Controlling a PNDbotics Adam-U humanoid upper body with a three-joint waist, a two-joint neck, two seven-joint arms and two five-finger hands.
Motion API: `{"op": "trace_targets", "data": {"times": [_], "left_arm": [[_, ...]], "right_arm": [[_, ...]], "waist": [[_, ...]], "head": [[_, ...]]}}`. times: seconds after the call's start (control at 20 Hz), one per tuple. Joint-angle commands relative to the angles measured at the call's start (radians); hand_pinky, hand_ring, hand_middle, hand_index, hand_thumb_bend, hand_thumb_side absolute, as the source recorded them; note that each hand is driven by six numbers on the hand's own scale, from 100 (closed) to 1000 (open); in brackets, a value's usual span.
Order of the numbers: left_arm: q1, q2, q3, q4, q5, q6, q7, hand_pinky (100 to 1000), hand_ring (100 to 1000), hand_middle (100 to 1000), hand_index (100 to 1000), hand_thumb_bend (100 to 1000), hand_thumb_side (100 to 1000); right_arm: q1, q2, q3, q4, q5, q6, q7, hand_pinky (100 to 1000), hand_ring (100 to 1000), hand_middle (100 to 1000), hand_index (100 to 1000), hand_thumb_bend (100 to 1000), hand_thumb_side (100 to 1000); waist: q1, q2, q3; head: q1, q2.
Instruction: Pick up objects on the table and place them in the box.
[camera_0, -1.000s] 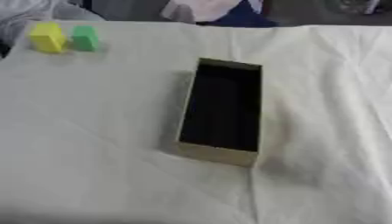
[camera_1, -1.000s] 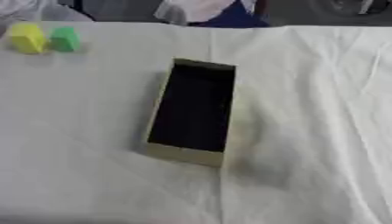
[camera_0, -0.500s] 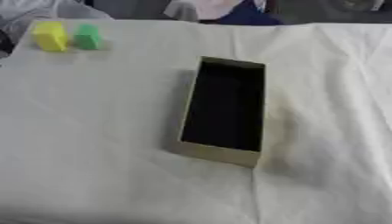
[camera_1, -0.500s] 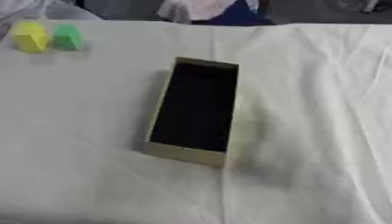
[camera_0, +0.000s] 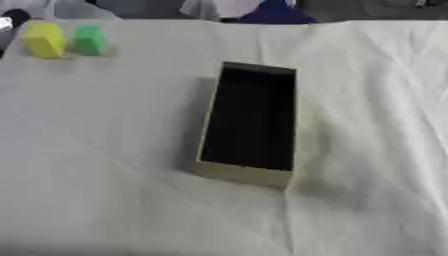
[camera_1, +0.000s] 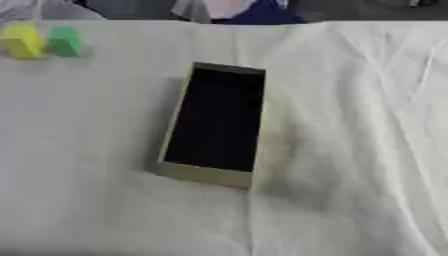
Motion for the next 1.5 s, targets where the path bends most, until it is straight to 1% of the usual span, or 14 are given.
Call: {"op": "trace_targets", "data": {"times": [0.05, 0.15, 0.3, 0.5, 0.75, 0.9, 1.05, 1.35, 1.5], "left_arm": [[-0.042, 0.017, 0.0, 0.057, -0.062, -0.015, -0.019, 853, 883, 882, 935, 474, 255], [-0.061, 0.012, 0.0, 0.088, -0.096, -0.021, -0.03, 860, 887, 884, 933, 502, 212], [-0.083, 0.005, 0.003, 0.124, -0.14, -0.029, -0.039, 862, 891, 886, 933, 512, 199], [-0.101, 0.0, 0.007, 0.158, -0.171, -0.036, -0.047, 867, 897, 893, 936, 523, 152], [-0.126, -0.014, 0.017, 0.197, -0.187, -0.035, -0.054, 866, 899, 896, 940, 508, 149], [-0.131, -0.019, 0.02, 0.205, -0.189, -0.037, -0.054, 866, 900, 897, 941, 494, 168], [-0.132, -0.023, 0.022, 0.208, -0.189, -0.037, -0.053, 866, 901, 898, 942, 502, 161], [-0.131, -0.024, 0.023, 0.215, -0.209, -0.032, -0.057, 870, 905, 904, 944, 513, 147], [-0.133, -0.023, 0.024, 0.22, -0.22, -0.028, -0.06, 873, 908, 907, 947, 521, 148]], "right_arm": [[-0.008, -0.026, 0.0, -0.011, 0.009, -0.006, -0.001, 811, 821, 572, 823, 100, 724], [-0.011, -0.027, 0.002, -0.011, 0.01, -0.007, 0.0, 811, 821, 572, 823, 100, 725], [-0.014, -0.03, 0.003, -0.011, 0.013, -0.01, 0.002, 811, 821, 572, 824, 100, 726], [-0.017, -0.033, 0.004, -0.011, 0.016, -0.013, 0.002, 812, 821, 572, 824, 100, 726], [-0.021, -0.035, 0.003, -0.011, 0.022, -0.019, 0.0, 812, 822, 571, 824, 100, 728], [-0.022, -0.036, 0.002, -0.011, 0.029, -0.02, -0.003, 812, 822, 571, 824, 100, 735], [-0.022, -0.037, -0.001, -0.011, 0.035, -0.023, -0.008, 812, 822, 570, 824, 100, 728], [-0.021, -0.034, -0.001, -0.011, 0.039, -0.023, -0.012, 812, 822, 571, 824, 100, 727], [-0.017, -0.034, -0.003, -0.011, 0.041, -0.024, -0.014, 812, 822, 570, 824, 100, 728]], "waist": [[0.0, -0.01, 0.0], [0.0, -0.005, 0.001], [0.001, 0.001, 0.002], [0.001, 0.008, 0.004], [0.002, 0.022, 0.0], [0.004, 0.029, 0.0], [0.006, 0.034, -0.004], [0.01, 0.034, -0.025], [0.011, 0.033, -0.029]], "head": [[0.005, 0.005], [0.015, 0.005], [0.032, 0.005], [0.043, 0.005], [0.05, 0.005], [0.048, 0.005], [0.045, 0.005], [0.042, 0.005], [0.046, 0.005]]}}
